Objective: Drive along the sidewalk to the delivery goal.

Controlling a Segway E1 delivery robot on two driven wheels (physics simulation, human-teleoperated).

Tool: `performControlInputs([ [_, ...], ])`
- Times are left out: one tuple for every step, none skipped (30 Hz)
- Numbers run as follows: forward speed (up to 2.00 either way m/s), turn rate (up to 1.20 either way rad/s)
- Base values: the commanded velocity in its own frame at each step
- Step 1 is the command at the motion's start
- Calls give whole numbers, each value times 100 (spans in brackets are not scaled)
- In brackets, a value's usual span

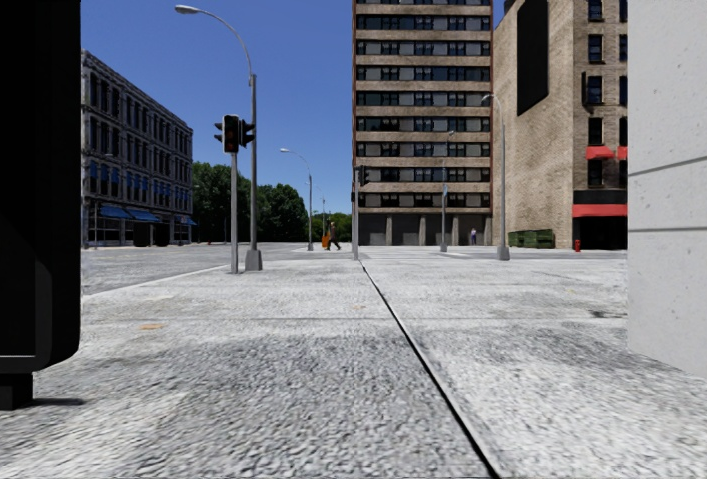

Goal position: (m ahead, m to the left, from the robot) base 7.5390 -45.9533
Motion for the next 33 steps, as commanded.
performControlInputs([
  [200,-3],
  [200,-5],
  [200,-7],
  [200,-7],
  [200,-9],
  [200,-11],
  [200,-12],
  [200,-12],
  [200,-13],
  [200,-13],
  [200,-13],
  [200,-13],
  [200,-14],
  [200,-14],
  [200,-14],
  [200,-15],
  [200,-15],
  [200,-15],
  [200,-15],
  [200,-16],
  [200,-17],
  [200,-17],
  [200,-17],
  [200,-17],
  [200,-18],
  [200,-18],
  [200,-19],
  [200,-20],
  [200,-20],
  [200,-20],
  [200,-21],
  [200,-22],
  [200,-22],
])
